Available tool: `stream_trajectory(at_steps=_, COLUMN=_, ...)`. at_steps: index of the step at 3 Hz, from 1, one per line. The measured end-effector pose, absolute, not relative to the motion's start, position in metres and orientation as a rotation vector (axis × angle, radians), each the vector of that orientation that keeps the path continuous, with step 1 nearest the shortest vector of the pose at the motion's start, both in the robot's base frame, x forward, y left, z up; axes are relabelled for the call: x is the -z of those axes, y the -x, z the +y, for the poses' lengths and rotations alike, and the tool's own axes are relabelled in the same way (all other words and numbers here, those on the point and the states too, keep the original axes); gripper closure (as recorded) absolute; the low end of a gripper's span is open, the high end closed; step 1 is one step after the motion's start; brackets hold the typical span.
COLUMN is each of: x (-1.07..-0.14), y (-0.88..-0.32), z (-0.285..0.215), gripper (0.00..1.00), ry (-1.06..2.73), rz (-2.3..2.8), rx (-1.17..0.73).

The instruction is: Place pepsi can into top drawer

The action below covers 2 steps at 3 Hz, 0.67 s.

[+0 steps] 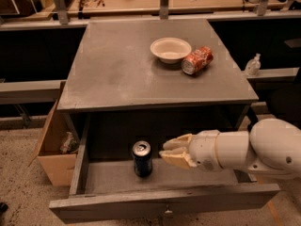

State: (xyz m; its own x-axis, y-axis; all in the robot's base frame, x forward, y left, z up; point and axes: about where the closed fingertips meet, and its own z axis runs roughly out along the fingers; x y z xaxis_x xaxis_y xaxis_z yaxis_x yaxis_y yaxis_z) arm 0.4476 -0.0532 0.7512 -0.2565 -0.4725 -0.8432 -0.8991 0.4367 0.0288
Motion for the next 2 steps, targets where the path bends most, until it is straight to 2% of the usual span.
stream_trajectory(at_steps=1, x=-0.797, y=-0.432, z=-0.070, gripper=0.96, ry=1.087, rz=1.844, rx=-0.591)
stream_trajectory(at_steps=2, x=-0.798, y=-0.425, z=-0.100, gripper=0.91, ry=1.017, rz=1.868, rx=-0.551)
